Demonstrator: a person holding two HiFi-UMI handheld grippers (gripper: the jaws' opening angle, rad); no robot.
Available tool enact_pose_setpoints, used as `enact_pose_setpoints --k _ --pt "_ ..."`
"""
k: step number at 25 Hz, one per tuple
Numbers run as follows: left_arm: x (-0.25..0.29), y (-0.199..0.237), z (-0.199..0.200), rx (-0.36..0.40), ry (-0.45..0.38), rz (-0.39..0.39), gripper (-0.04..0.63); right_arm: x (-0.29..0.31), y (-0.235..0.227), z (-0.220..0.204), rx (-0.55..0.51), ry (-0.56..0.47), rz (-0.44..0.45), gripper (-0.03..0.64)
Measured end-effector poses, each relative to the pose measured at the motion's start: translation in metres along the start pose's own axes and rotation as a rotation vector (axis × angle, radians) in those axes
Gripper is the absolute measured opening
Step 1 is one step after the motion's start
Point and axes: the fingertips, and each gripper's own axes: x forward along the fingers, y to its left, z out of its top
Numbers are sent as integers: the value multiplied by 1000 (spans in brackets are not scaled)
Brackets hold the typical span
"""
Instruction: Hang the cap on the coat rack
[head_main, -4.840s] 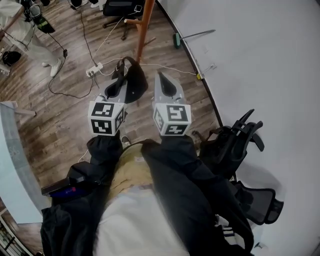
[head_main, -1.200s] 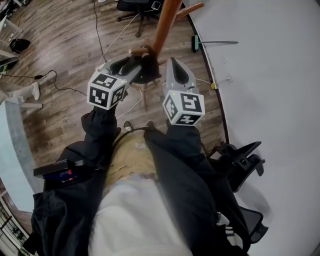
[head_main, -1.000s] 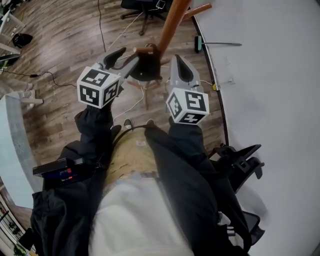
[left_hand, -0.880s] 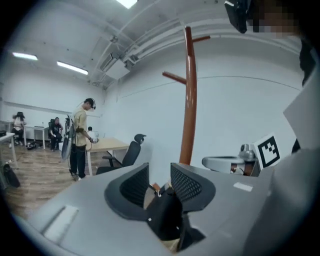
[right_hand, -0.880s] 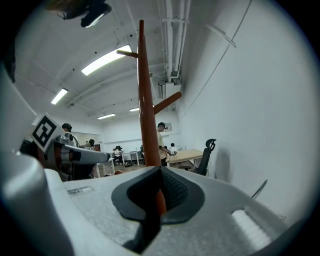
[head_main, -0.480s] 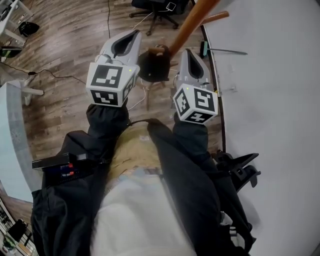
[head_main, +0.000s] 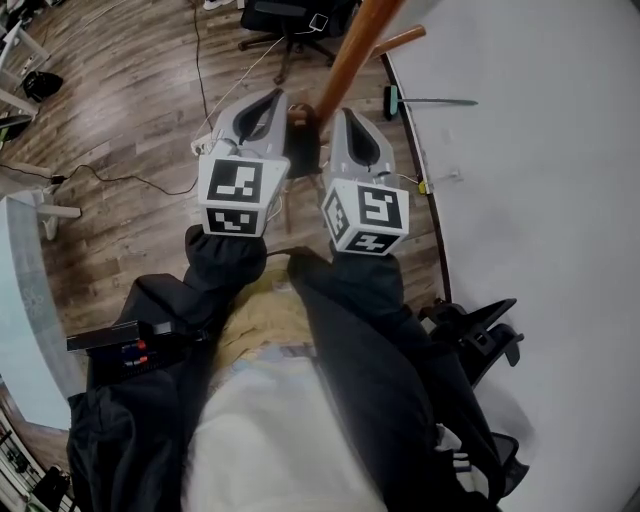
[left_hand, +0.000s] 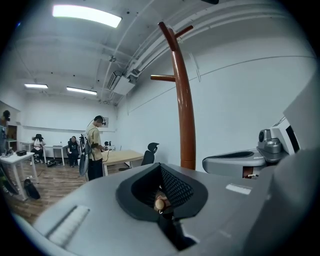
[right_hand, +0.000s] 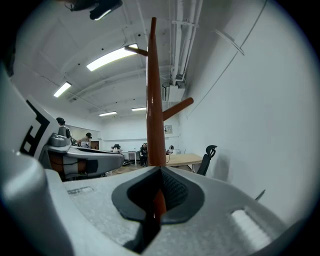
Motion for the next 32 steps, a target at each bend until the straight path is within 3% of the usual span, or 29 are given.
enact_pose_setpoints --k 13,25,32 --pt "1 -5 -3 4 8 -12 2 -7 -1 3 -29 -11 -15 -5" --pt "-2 5 -9 -24 34 13 2 -9 -2 -5 -26 7 -8 -5" --pt "-11 20 -15 1 60 52 2 -16 -1 -5 -33 9 -10 -5"
